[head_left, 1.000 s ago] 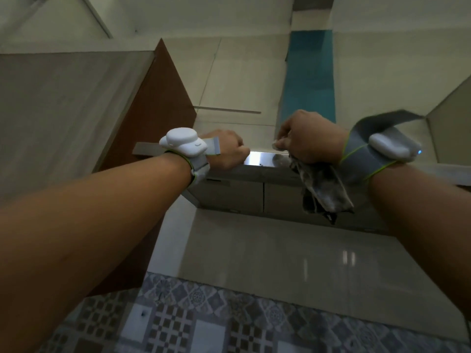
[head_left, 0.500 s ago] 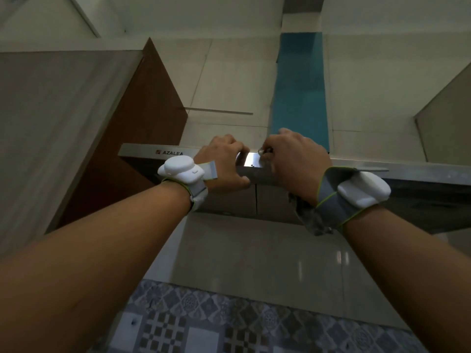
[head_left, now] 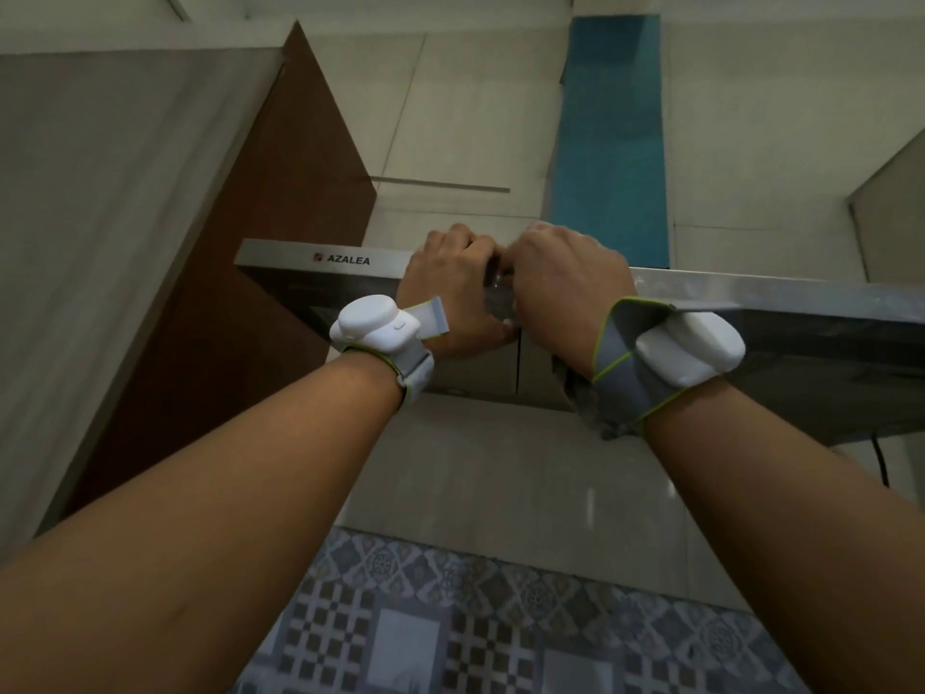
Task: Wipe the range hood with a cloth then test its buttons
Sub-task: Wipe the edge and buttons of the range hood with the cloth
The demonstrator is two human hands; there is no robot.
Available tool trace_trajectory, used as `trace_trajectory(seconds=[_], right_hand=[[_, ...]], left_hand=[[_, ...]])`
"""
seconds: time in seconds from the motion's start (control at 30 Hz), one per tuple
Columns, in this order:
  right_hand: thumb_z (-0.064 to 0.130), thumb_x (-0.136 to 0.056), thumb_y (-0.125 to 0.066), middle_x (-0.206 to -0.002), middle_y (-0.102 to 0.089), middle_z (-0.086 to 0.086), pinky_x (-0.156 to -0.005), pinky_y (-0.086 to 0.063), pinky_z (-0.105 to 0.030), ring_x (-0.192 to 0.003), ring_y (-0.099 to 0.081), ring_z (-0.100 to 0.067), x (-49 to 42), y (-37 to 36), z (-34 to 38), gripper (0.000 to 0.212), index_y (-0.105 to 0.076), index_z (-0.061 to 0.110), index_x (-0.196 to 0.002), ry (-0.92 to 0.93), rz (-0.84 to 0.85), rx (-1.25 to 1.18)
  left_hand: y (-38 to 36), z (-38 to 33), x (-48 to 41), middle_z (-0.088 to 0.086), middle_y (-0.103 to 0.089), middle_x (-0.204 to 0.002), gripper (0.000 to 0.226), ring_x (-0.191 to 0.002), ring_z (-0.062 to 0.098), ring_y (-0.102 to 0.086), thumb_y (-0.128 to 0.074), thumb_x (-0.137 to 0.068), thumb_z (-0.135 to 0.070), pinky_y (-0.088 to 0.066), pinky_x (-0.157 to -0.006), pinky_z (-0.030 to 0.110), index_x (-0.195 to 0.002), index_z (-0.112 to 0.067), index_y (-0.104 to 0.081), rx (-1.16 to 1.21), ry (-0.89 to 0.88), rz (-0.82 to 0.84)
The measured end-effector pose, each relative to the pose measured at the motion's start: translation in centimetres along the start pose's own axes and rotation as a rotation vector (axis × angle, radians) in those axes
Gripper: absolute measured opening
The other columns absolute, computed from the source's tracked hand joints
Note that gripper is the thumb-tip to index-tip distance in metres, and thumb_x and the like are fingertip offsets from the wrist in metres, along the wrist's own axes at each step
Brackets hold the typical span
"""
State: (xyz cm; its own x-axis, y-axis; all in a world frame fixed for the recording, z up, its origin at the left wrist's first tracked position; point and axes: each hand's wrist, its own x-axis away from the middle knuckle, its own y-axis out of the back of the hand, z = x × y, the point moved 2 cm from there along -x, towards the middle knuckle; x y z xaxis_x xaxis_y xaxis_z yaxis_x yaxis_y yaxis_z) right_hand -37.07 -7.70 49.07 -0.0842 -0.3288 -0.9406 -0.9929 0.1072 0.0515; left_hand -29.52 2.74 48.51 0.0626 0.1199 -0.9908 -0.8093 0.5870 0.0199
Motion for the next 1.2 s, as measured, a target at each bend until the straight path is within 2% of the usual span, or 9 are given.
trace_trajectory(seconds=[0.1,0.27,0.43,0.57,0.73,0.9,1.07,1.2], right_hand=[[0.016,-0.092,-0.047,-0.106,-0.059,-0.007,-0.071,-0.044,-0.039,-0.099,-0.061,-0.032,0.7,-0.2,-0.3,0.024,-0.068,0.018,-0.104,0.012,-0.013,0.013],[0.021,-0.092,-0.051,-0.103,-0.059,-0.006,-0.075,-0.051,-0.042,-0.094,-0.061,-0.030,1.0,-0.3,-1.8,0.023,-0.069,0.021,-0.105,-0.032,-0.012,0.029],[0.028,-0.092,-0.052,-0.102,-0.060,-0.006,-0.071,-0.049,-0.039,-0.091,-0.061,-0.031,0.3,0.0,-2.4,0.022,-0.070,0.019,-0.100,-0.060,-0.021,0.035],[0.024,-0.090,-0.055,-0.103,-0.064,-0.007,-0.072,-0.051,-0.038,-0.090,-0.063,-0.032,-0.6,0.0,-1.8,0.018,-0.071,0.021,-0.098,-0.096,-0.024,0.014],[0.018,-0.092,-0.050,-0.103,-0.062,-0.009,-0.075,-0.052,-0.042,-0.094,-0.063,-0.031,0.2,-0.2,-0.4,0.020,-0.067,0.016,-0.101,-0.042,0.001,0.005],[0.023,-0.092,-0.051,-0.103,-0.062,-0.006,-0.074,-0.053,-0.041,-0.089,-0.062,-0.028,0.9,-0.4,-2.0,0.022,-0.069,0.022,-0.105,-0.065,0.010,0.027],[0.029,-0.093,-0.052,-0.103,-0.065,-0.007,-0.066,-0.040,-0.030,-0.083,-0.059,-0.028,1.3,0.7,-3.8,0.023,-0.073,0.022,-0.100,-0.139,0.003,0.002],[0.027,-0.089,-0.055,-0.099,-0.067,-0.008,-0.070,-0.050,-0.035,-0.085,-0.062,-0.033,-0.1,0.3,-3.2,0.021,-0.073,0.021,-0.100,-0.159,0.012,-0.040]], left_hand=[[-0.2,-0.1,0.0,0.006,-0.054,-0.111,0.067,-0.102,0.024,-0.047,-0.062,-0.057,-0.059,-0.039,-0.082,0.031,-0.112,-0.020,-0.058,-0.001,0.006,-0.014],[-0.2,-0.4,0.1,0.003,-0.053,-0.112,0.071,-0.103,0.022,-0.046,-0.060,-0.060,-0.066,-0.041,-0.083,0.031,-0.117,-0.023,-0.057,-0.023,0.019,-0.021],[-0.1,-0.6,0.0,0.003,-0.052,-0.114,0.065,-0.105,0.020,-0.044,-0.070,-0.066,-0.060,-0.039,-0.084,0.030,-0.118,-0.023,-0.056,-0.056,0.027,-0.010],[-0.3,-0.4,-0.1,0.004,-0.052,-0.112,0.066,-0.104,0.021,-0.044,-0.069,-0.066,-0.063,-0.040,-0.084,0.032,-0.117,-0.023,-0.056,-0.060,0.023,-0.003],[-0.3,-0.3,-0.1,0.006,-0.054,-0.112,0.067,-0.104,0.023,-0.046,-0.068,-0.064,-0.063,-0.039,-0.083,0.032,-0.114,-0.020,-0.058,-0.055,0.011,-0.018],[-0.3,-0.2,-0.3,0.003,-0.053,-0.108,0.069,-0.101,0.021,-0.045,-0.059,-0.061,-0.070,-0.043,-0.082,0.033,-0.112,-0.023,-0.058,-0.061,0.019,-0.025],[-0.7,-0.4,0.0,0.005,-0.053,-0.113,0.073,-0.104,0.022,-0.045,-0.050,-0.060,-0.069,-0.041,-0.085,0.034,-0.115,-0.021,-0.056,-0.062,0.040,-0.033],[-1.2,-0.5,0.0,0.004,-0.054,-0.110,0.070,-0.102,0.022,-0.046,-0.053,-0.060,-0.071,-0.044,-0.086,0.038,-0.110,-0.022,-0.057,-0.071,0.059,-0.091]])
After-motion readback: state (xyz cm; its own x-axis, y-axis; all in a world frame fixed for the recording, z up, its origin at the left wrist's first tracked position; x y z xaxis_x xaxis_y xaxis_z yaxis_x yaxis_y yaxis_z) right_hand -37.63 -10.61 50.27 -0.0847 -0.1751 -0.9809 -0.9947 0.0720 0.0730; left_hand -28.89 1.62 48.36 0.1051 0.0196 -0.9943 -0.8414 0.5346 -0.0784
